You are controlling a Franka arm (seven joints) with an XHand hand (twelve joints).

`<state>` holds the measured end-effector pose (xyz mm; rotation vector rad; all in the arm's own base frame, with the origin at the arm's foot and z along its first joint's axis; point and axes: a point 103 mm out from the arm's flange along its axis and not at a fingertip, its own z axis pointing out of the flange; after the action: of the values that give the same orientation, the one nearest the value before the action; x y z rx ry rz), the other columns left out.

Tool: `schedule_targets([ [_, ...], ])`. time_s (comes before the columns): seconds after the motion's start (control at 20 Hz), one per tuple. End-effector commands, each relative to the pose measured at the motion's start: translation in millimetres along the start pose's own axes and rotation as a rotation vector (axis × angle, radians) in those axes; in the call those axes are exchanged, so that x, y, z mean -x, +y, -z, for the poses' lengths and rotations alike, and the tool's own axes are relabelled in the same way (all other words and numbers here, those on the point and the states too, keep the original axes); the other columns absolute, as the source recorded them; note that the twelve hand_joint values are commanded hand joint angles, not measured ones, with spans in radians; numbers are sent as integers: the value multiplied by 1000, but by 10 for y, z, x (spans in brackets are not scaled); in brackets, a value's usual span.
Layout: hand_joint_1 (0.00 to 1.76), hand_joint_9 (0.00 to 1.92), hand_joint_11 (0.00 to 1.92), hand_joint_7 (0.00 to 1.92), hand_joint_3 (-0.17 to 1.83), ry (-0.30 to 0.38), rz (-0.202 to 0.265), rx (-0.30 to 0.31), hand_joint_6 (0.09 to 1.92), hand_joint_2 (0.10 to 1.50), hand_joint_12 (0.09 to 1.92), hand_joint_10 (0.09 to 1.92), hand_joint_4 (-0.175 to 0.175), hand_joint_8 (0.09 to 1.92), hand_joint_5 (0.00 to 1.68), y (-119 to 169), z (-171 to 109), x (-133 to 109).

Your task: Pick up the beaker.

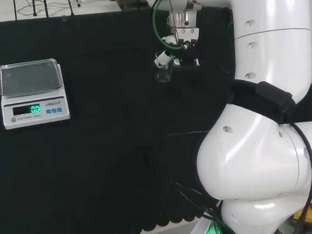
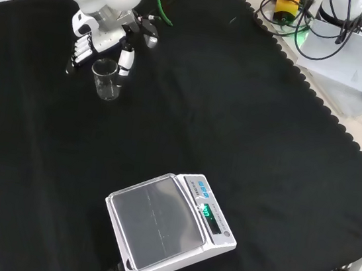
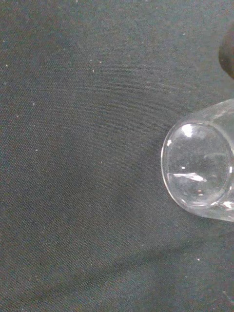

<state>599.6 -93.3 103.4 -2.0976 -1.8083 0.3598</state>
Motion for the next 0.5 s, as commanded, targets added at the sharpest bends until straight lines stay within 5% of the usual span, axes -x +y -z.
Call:
schedule_targets([
  [0.05,676,24,0,0,-70,-15,0,-13,87,874,1208,882,77,390,0,25,-58,-42],
  [0.3,732,43,0,0,-70,-30,2,-13,87,891,1238,887,73,462,0,59,-111,-99],
  [0.5,870,284,66,134,-104,-33,-7,34,87,968,1488,871,59,706,173,75,-137,-131],
])
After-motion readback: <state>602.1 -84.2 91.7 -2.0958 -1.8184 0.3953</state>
